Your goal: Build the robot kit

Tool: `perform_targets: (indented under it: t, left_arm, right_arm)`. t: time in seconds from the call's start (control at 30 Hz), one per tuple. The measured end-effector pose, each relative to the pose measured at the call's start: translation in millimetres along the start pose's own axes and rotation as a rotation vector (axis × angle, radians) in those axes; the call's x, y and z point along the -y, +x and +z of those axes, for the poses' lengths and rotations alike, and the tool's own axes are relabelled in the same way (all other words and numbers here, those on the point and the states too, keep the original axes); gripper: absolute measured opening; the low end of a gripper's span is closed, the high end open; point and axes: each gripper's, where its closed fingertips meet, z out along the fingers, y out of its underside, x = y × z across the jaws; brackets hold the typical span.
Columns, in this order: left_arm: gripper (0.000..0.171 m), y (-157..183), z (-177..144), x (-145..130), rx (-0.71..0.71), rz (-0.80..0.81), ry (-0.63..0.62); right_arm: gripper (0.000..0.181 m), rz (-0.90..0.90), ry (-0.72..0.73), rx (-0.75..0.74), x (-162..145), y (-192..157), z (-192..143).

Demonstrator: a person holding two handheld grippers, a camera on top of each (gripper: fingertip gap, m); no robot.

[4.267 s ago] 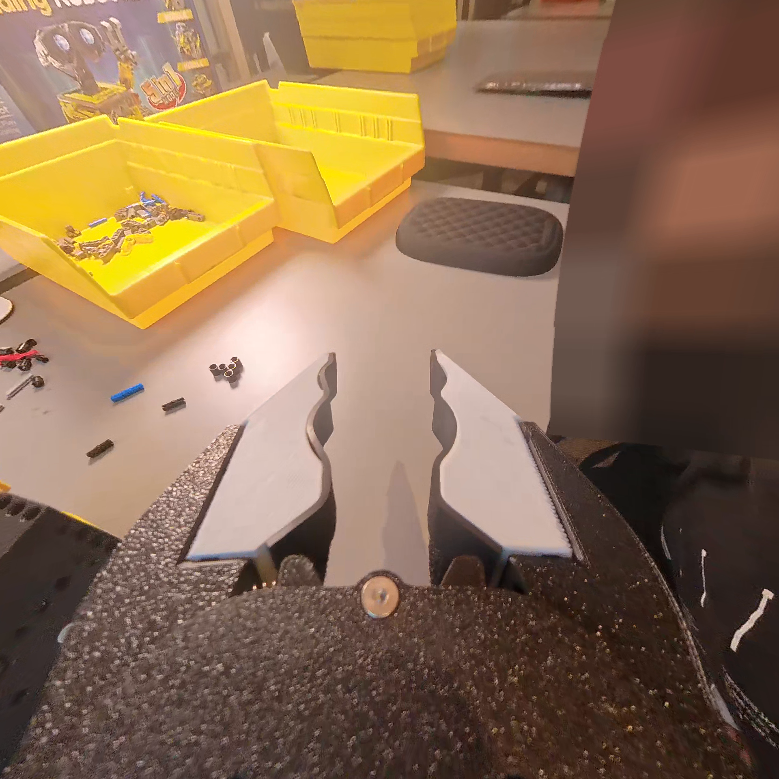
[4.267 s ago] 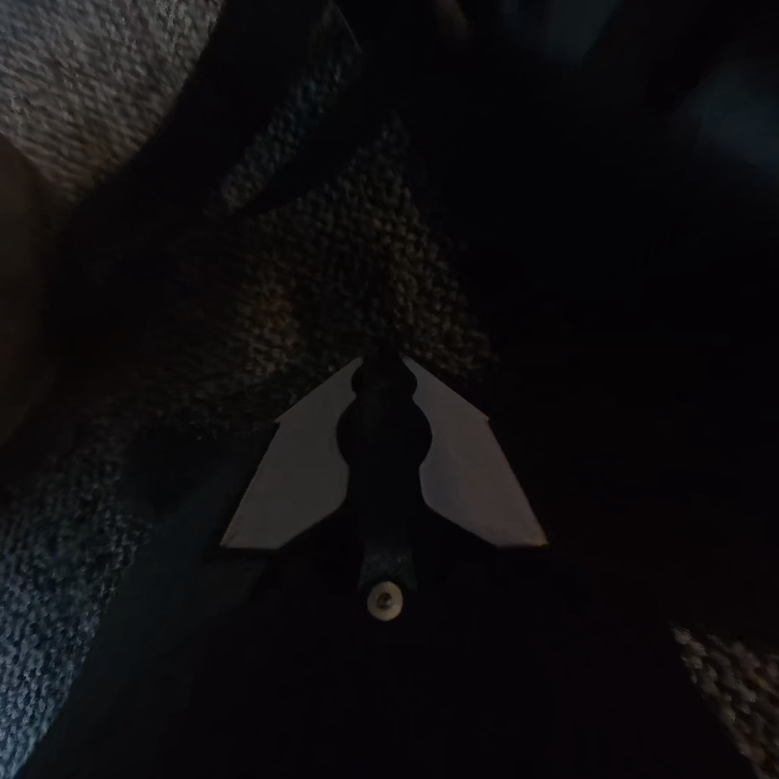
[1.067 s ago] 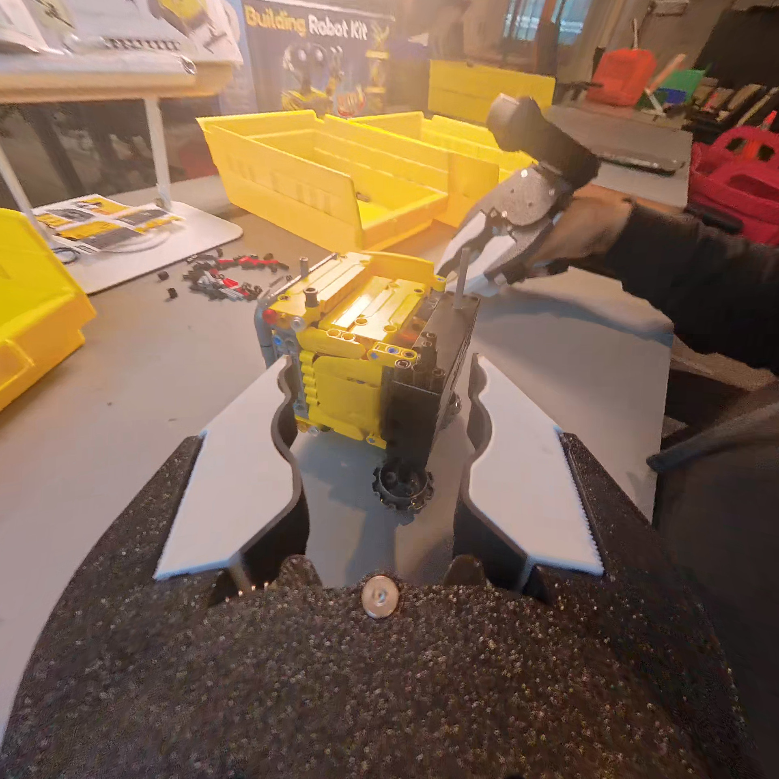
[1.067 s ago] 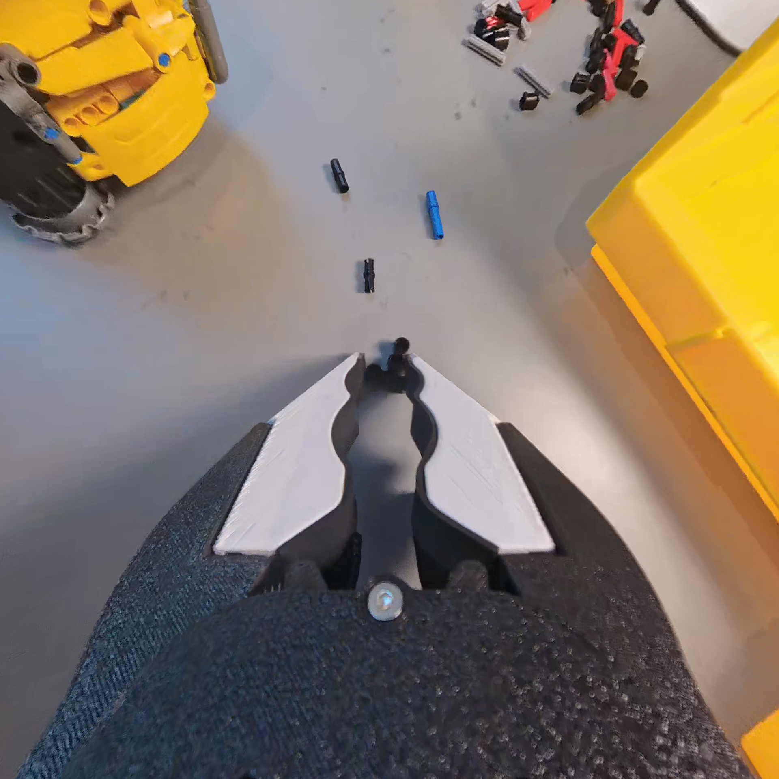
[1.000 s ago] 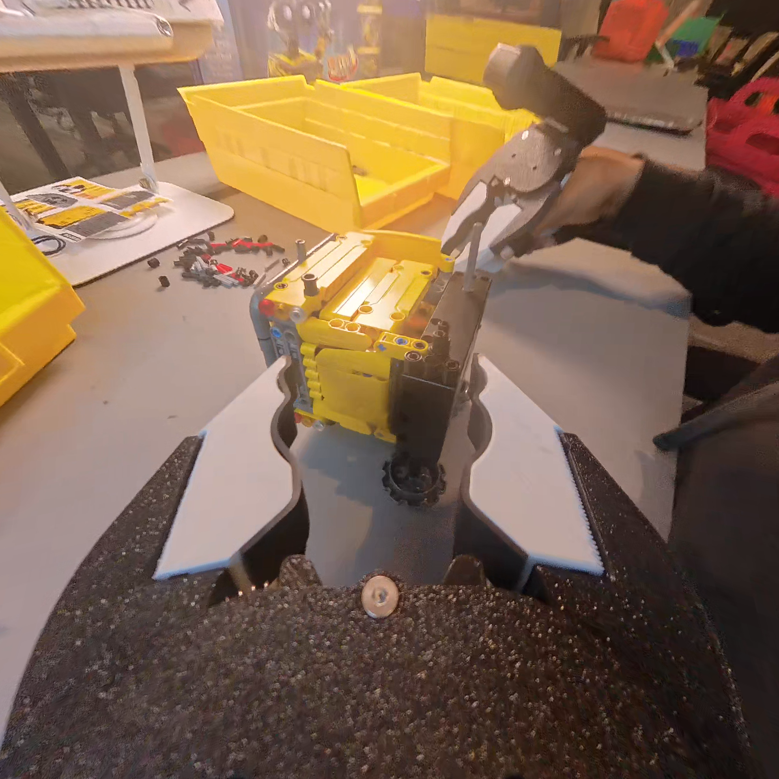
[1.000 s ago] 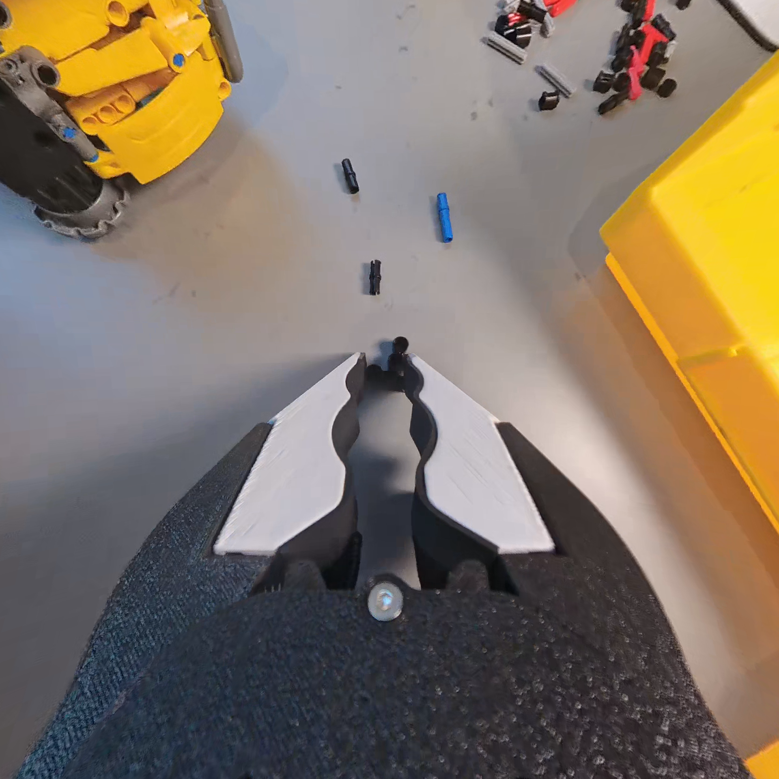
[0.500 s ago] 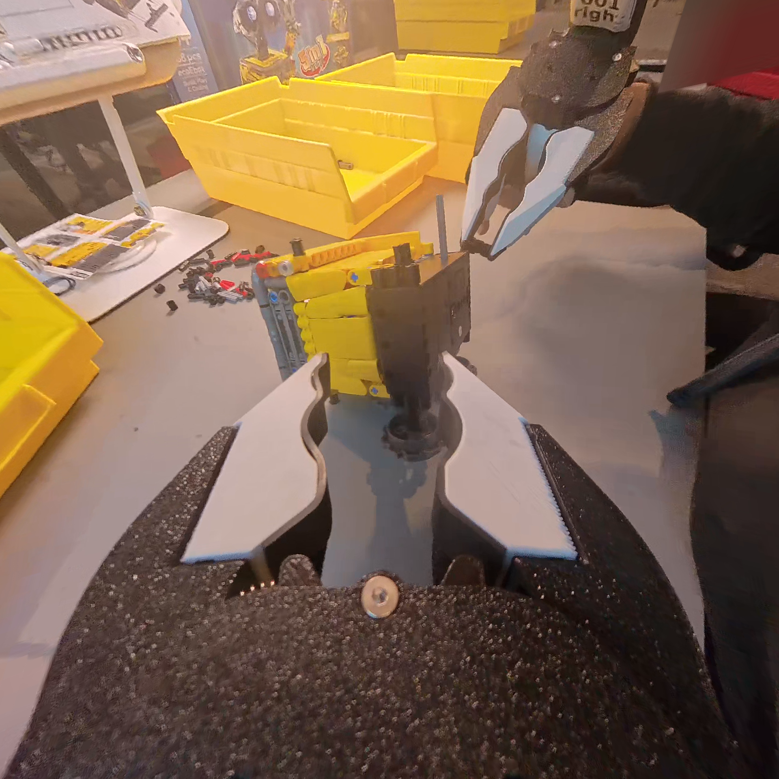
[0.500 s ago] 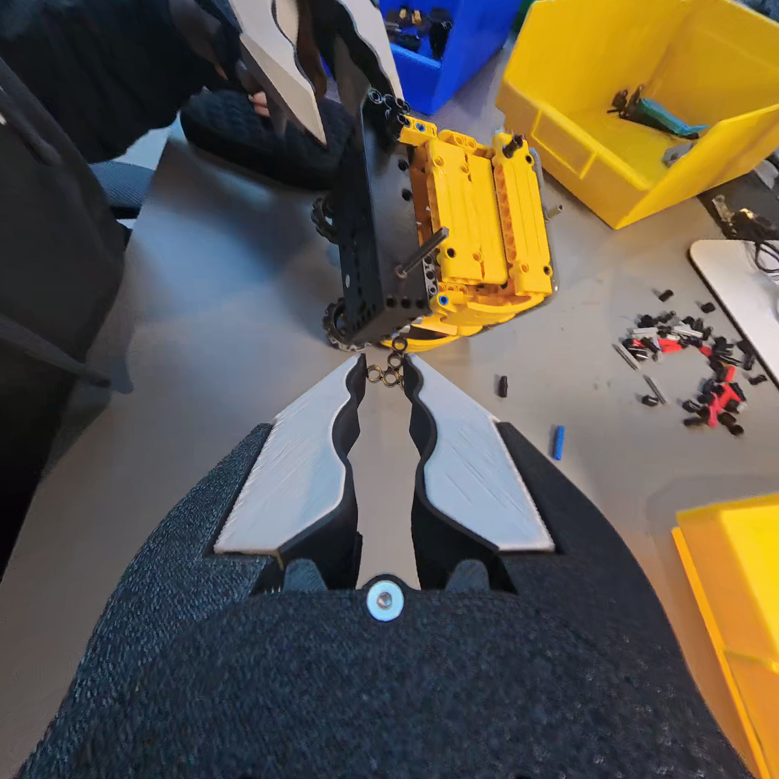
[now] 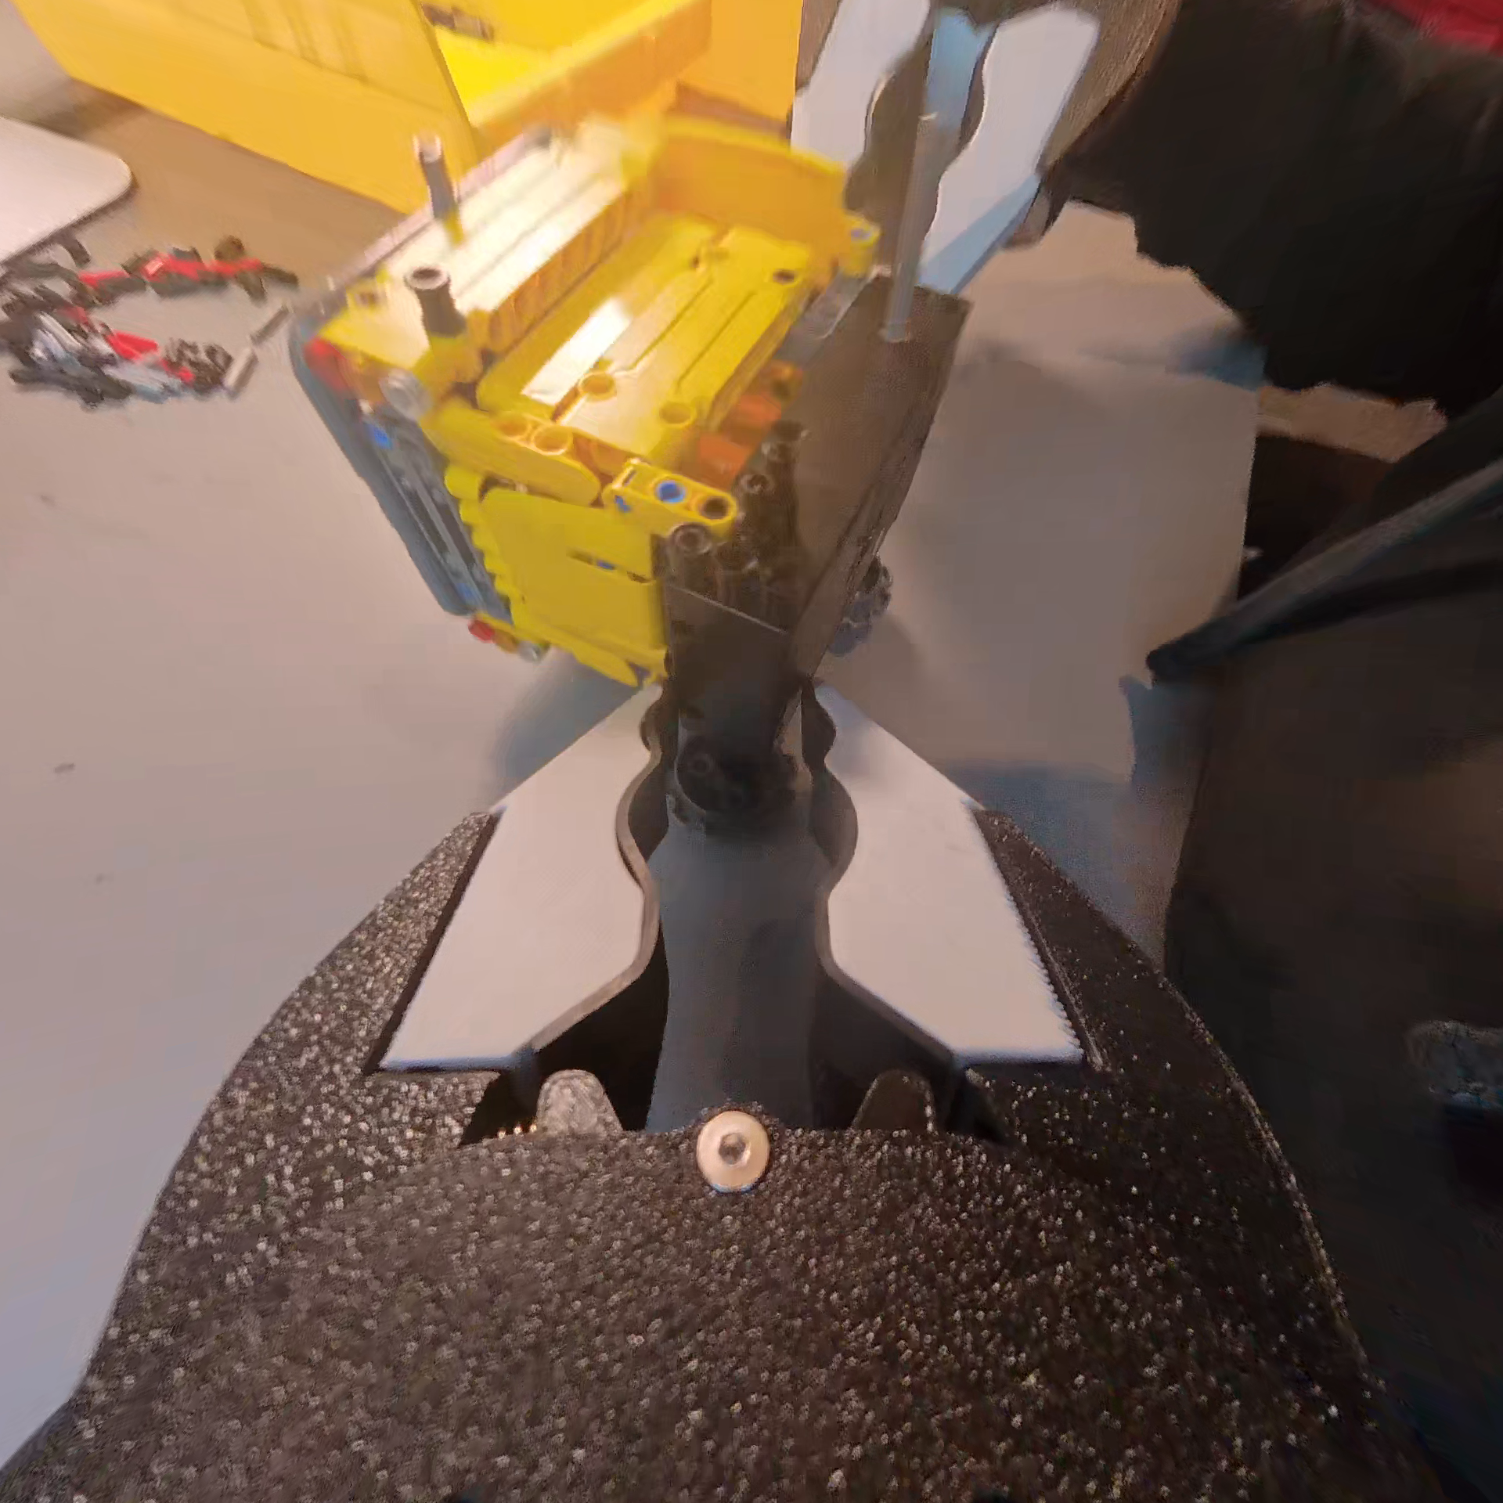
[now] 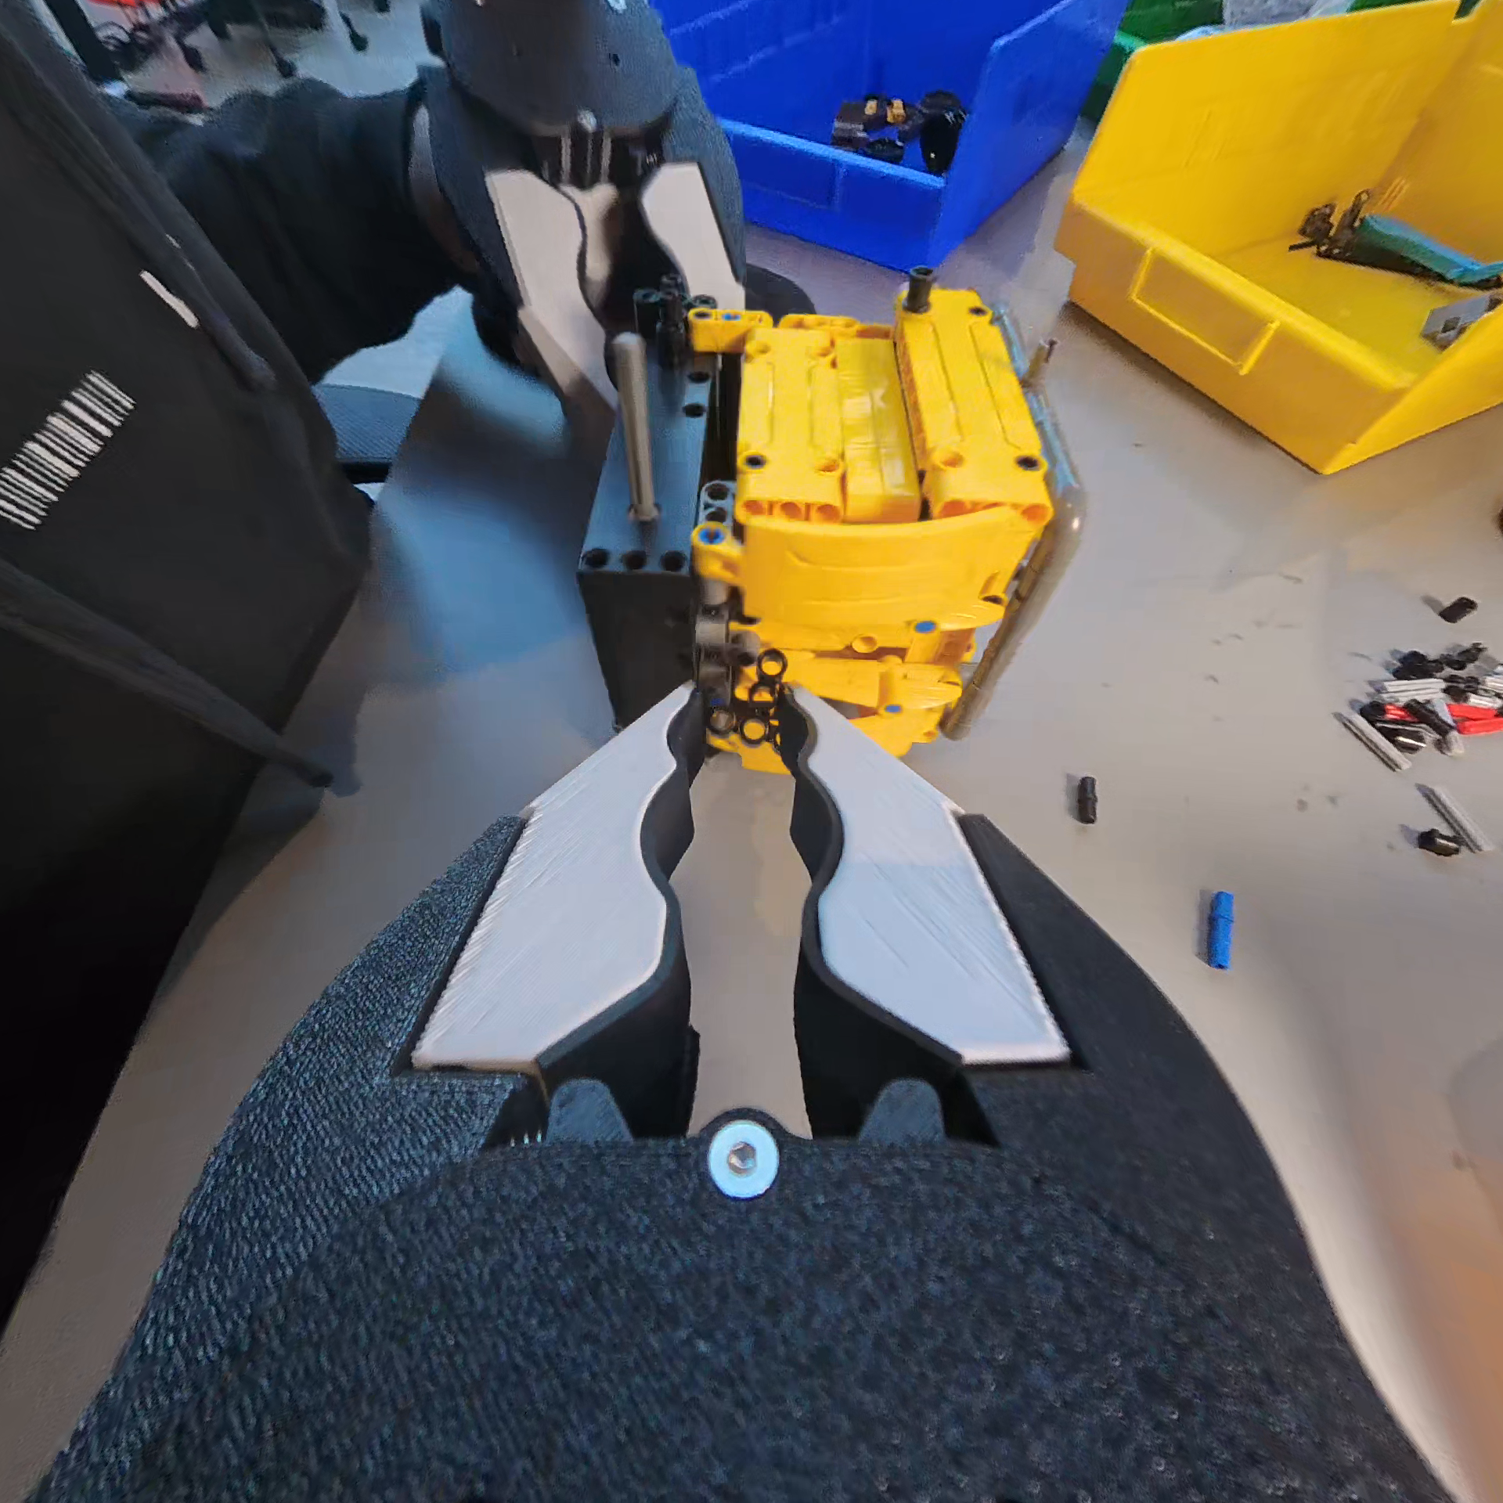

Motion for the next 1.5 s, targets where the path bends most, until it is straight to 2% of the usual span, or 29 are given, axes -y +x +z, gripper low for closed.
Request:
perform_targets:
  t: [0.3,0.57,0.8,0.93,1.13,1.33,1.5]
  left_arm:
    - [0.028,8.2,5.3,-0.7,0.014,-0.024,0.001]
    - [0.027,-2.5,15.5,7.0,0.136,-0.089,0.058]
    - [0.028,-5.0,14.2,8.0,0.139,-0.089,0.073]
    - [0.048,-1.7,-1.6,13.7,0.097,-0.068,0.124]
    - [0.044,-11.9,-38.8,42.3,0.056,-0.118,0.295]
    - [0.043,-13.3,-37.3,70.7,0.051,-0.053,0.375]
    - [0.034,5.2,-36.4,107.3,-0.049,0.095,0.407]
  right_arm:
    - [0.017,-0.010,-0.023,0.017,-5.6,-9.1,-5.0]
    - [0.018,0.005,-0.014,-0.035,-8.7,-5.5,-14.0]
    - [0.018,0.004,-0.008,-0.048,-9.1,-4.0,-15.1]
    - [0.017,0.004,-0.003,-0.049,-8.2,-4.0,-18.2]
    - [0.017,0.007,0.003,-0.058,-8.2,-2.5,-23.6]
    - [0.017,-0.007,0.002,-0.068,-3.8,-2.9,-27.1]
    - [0.017,-0.054,0.029,-0.055,20.8,-5.7,-39.2]
